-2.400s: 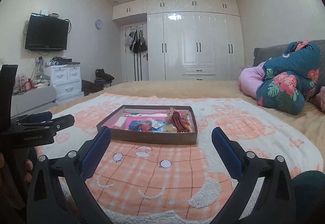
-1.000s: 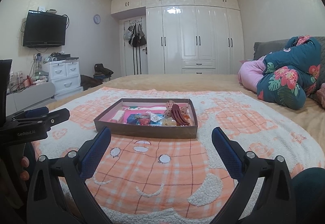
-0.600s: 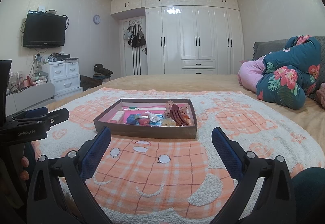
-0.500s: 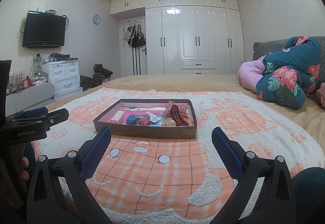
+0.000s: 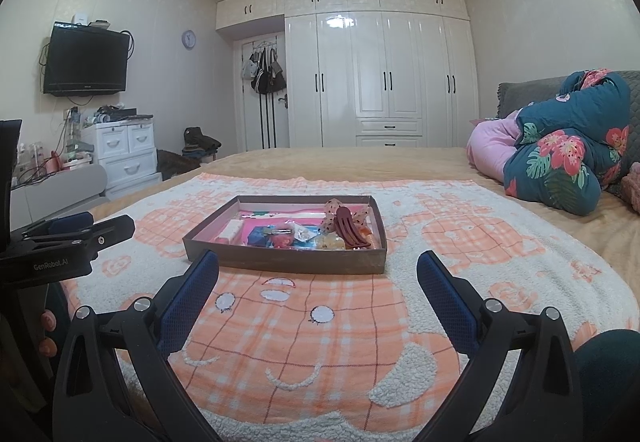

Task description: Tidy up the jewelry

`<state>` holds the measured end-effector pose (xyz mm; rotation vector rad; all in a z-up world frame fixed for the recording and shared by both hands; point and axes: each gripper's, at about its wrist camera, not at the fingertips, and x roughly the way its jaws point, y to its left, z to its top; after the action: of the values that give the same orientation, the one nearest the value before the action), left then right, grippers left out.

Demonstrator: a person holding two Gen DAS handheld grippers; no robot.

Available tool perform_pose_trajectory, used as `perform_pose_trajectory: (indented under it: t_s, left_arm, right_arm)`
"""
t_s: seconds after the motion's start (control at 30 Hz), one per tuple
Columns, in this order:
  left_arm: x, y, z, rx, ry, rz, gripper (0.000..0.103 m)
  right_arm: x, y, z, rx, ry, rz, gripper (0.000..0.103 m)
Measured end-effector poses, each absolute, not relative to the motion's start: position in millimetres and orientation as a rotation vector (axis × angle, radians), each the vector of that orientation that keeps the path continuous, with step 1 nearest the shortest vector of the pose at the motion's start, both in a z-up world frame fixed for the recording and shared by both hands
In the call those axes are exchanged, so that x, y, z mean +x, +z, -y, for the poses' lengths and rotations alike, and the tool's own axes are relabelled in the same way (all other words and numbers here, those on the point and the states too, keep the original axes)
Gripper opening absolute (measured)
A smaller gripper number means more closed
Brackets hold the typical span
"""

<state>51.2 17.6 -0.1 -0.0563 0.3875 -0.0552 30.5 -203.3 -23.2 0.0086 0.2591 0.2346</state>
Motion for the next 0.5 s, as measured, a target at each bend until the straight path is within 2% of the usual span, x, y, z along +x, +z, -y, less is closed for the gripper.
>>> perform_pose_trajectory:
  t_s: [0.5]
  left_arm:
    - [51.7,0.1,-19.2,-0.057,-0.054,-0.387,0.092]
  right_arm:
    - [30.8,-22.6,203.2,0.012,0.237,-0.260,0.097]
